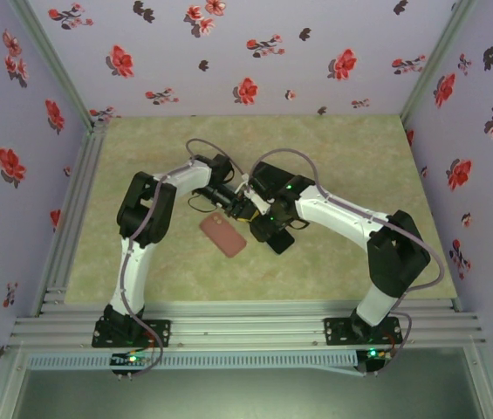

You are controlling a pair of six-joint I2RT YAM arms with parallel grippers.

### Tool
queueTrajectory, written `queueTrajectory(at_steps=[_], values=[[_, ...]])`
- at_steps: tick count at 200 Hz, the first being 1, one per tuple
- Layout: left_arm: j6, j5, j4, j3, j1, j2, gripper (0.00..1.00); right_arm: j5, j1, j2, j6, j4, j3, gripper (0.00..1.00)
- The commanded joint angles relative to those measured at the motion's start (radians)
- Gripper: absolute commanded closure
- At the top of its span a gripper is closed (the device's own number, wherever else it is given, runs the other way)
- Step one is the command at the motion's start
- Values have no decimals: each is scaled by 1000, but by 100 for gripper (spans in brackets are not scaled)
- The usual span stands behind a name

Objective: Put the phone into the phone case

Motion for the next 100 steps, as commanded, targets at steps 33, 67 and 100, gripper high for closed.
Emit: queueTrajectory(at_steps=[33,67,100], values=[[41,33,-17,19,-8,22,93,17,9,-6,-18,-9,28,39],[44,60,-7,14,-3,10,100,28,10,-20,-15,-12,22,40],[-90,53,164,-46,4,-42,100,41,0,-67,25,9,-4,35]])
